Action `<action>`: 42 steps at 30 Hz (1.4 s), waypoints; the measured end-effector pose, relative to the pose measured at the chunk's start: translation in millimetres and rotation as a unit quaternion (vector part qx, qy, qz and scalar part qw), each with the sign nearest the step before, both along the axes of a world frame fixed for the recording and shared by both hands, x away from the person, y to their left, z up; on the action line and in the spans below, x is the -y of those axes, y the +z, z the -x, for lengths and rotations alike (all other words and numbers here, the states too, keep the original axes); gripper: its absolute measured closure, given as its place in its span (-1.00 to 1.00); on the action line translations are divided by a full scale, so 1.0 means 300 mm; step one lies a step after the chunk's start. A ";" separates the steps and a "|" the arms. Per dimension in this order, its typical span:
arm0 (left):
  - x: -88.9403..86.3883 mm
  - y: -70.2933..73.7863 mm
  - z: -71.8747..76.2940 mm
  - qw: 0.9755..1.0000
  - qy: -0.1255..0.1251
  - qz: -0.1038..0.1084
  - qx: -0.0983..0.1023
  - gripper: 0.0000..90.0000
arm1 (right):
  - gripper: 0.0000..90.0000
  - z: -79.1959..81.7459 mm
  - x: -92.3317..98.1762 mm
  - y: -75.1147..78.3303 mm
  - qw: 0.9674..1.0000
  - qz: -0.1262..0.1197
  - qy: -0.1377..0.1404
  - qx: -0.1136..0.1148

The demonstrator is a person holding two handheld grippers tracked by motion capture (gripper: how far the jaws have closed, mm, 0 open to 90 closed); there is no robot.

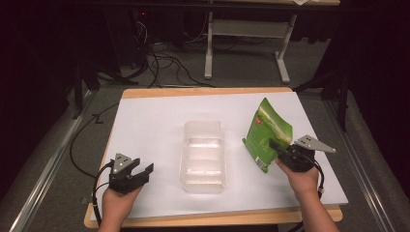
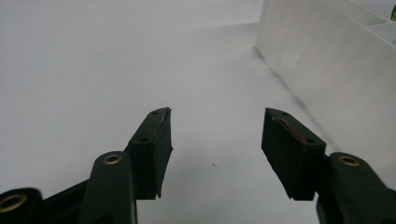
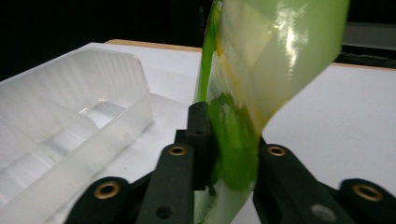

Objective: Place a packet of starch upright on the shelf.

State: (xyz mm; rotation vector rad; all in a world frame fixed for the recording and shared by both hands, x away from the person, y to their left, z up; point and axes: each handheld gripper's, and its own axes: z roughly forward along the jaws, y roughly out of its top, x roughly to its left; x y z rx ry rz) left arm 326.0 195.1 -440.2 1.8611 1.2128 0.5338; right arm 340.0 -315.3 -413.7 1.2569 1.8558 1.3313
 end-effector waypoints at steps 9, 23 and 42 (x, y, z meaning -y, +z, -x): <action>0.013 -0.005 0.000 1.000 -0.003 -0.007 -0.001 -0.04 | 0.93 -0.008 -0.001 0.003 1.000 0.011 0.004 0.006; 0.046 -0.007 0.008 1.000 -0.011 -0.023 0.005 0.00 | 0.93 0.010 -0.012 0.045 0.998 0.020 0.036 0.042; 0.033 -0.008 0.006 1.000 -0.003 -0.019 0.004 -0.01 | 0.95 0.034 -0.081 0.154 0.989 -0.004 0.116 0.093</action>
